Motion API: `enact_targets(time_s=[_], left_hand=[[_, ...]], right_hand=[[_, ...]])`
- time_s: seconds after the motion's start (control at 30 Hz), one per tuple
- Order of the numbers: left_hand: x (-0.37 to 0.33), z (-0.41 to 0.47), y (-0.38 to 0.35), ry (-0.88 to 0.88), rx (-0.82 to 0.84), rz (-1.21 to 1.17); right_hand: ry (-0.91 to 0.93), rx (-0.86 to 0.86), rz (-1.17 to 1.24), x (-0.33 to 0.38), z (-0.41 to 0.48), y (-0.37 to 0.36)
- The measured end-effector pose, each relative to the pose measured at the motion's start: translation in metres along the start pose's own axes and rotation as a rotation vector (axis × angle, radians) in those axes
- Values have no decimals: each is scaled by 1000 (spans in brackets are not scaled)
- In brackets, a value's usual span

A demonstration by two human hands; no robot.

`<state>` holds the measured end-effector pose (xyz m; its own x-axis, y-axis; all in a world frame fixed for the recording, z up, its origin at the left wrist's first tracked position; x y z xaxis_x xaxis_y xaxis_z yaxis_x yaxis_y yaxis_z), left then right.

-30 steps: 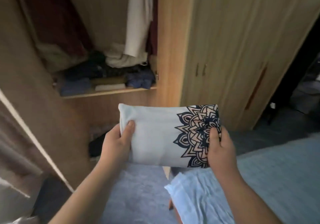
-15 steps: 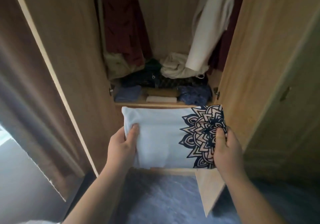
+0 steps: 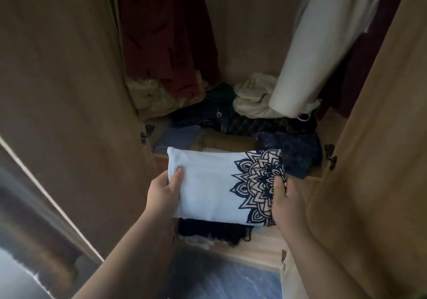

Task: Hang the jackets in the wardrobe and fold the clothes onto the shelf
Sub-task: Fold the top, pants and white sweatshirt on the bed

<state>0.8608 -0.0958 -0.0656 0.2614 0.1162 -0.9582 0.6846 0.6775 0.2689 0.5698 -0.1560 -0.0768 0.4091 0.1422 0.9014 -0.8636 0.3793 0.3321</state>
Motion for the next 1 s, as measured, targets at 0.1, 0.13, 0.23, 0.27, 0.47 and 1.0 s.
enact_targets(time_s=[0.1, 0.13, 0.23, 0.27, 0.47, 1.0], left_hand=[[8, 33, -22, 21, -9, 11], [9, 44, -32, 27, -2, 10], [5, 76, -64, 40, 29, -12], [5, 89, -75, 39, 43, -15], [15, 180, -137, 40, 155, 1], [34, 371, -262, 111, 338, 182]], right_hand=[[-5, 26, 5, -6, 33, -21], [-12, 28, 2, -10, 45, -27], [-64, 22, -7, -25, 80, -45], [-83, 13, -7, -29, 92, -51], [-105, -61, -47, -47, 155, -106], [-218, -160, -255, -69, 290, -215]])
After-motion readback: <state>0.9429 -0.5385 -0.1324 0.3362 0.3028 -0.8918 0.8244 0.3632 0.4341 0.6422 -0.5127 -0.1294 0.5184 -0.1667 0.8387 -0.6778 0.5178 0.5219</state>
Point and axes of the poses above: each hand's wrist, its own z-axis towards the middle knuckle, its own y-axis out of the back of the hand, x = y × z, the point moved 5 cm from there along z, towards the middle knuckle, and after that the axes turned 11 degrees about -x, right-handed, at the moved point
